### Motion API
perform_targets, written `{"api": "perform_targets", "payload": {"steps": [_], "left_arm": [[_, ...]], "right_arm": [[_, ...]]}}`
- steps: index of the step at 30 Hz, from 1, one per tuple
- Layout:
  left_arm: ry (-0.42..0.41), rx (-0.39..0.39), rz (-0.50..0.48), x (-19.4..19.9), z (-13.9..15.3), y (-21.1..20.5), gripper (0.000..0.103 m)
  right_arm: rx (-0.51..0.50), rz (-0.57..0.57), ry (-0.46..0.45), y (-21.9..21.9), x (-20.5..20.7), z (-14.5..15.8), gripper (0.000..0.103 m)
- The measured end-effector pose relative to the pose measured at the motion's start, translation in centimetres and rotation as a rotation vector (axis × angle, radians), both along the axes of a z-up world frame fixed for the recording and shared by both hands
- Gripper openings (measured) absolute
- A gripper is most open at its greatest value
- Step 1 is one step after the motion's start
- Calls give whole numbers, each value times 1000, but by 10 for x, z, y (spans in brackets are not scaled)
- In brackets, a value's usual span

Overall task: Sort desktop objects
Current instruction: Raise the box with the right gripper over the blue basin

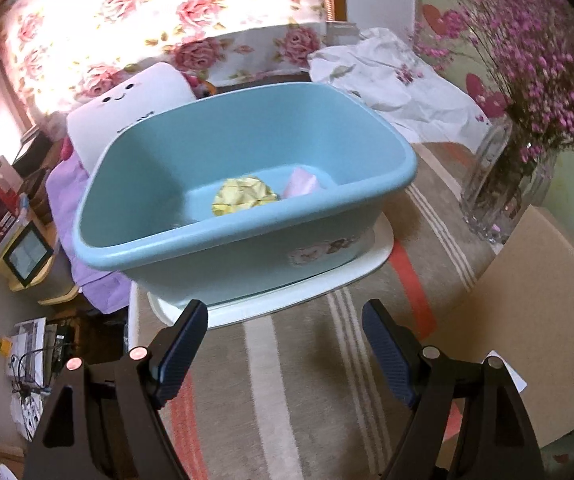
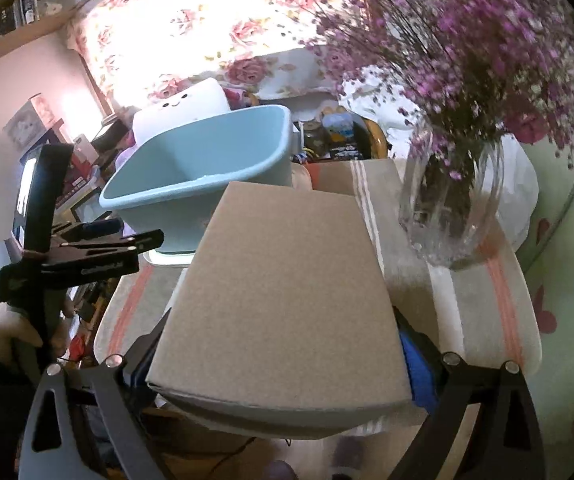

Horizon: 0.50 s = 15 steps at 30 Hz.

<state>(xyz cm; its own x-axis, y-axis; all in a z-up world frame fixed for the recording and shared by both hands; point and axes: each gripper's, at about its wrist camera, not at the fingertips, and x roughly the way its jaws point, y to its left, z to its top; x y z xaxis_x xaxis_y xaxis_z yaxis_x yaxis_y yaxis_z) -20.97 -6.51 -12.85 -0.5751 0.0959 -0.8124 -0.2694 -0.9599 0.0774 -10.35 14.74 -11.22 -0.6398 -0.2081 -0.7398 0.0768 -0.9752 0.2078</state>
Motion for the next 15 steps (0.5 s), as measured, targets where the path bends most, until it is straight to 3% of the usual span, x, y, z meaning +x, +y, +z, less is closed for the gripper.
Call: {"api": "perform_targets", "payload": {"steps": [15], "left_arm": [[20,45,101,27,21,-43,83]], "right_arm": [[101,54,87,-26,1,60,98]]}}
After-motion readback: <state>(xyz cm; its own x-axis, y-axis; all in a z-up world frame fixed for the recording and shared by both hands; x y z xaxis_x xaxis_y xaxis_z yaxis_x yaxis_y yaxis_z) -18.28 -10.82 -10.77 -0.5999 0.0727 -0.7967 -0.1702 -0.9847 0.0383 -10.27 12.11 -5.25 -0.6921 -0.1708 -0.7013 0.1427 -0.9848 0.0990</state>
